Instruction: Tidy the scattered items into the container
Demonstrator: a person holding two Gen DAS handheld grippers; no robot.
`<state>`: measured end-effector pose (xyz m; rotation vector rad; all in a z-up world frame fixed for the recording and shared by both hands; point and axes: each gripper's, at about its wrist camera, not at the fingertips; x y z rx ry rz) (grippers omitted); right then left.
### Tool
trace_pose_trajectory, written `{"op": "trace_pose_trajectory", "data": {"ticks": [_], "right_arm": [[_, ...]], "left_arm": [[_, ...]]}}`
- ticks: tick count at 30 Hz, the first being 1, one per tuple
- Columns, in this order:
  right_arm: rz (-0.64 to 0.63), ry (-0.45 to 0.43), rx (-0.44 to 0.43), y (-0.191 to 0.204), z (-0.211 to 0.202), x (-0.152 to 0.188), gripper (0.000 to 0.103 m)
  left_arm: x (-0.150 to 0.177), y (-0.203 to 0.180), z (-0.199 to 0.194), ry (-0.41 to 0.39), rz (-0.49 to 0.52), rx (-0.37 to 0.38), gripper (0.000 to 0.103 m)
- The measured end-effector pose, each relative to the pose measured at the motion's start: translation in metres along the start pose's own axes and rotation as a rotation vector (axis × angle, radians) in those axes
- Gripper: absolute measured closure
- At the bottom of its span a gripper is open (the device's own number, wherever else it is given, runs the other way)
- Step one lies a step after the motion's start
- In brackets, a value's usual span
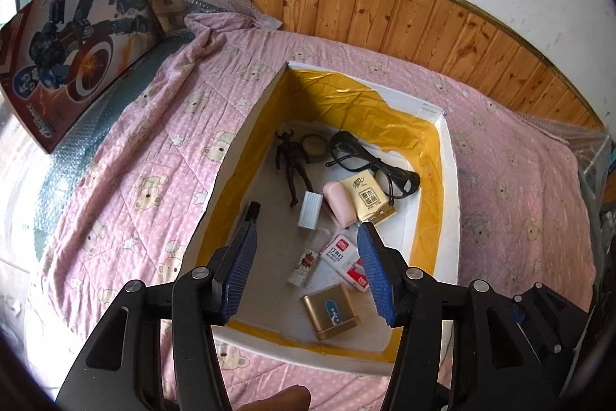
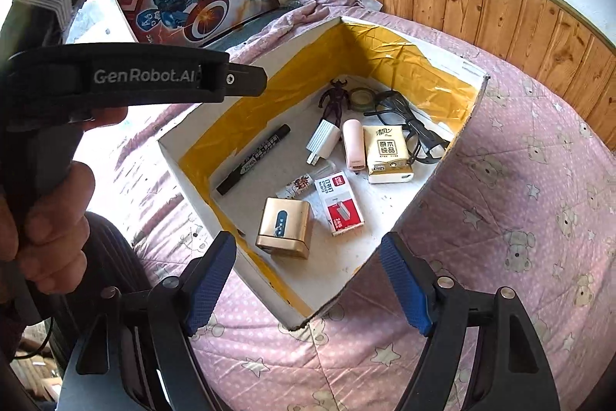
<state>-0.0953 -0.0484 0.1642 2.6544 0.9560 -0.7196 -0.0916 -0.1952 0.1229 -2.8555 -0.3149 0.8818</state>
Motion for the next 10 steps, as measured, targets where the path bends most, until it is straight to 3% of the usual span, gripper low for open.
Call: {"op": "trace_pose_trajectory", "data": {"ticks": [10], "right_arm": [[-0.043,-0.023,0.032,0.017,-0.018,0.021,0.025]], "left_arm": [[0.030,-0.007,-0.034,-0.062,0.009,-0.020,0.044]]}}
Point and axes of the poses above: each gripper's, at about its wrist camera, not at the fingertips, and z roughly the way its jaws point, y to its left, x to its underside, and after that the axes turned 6 degrees about x, right-handed
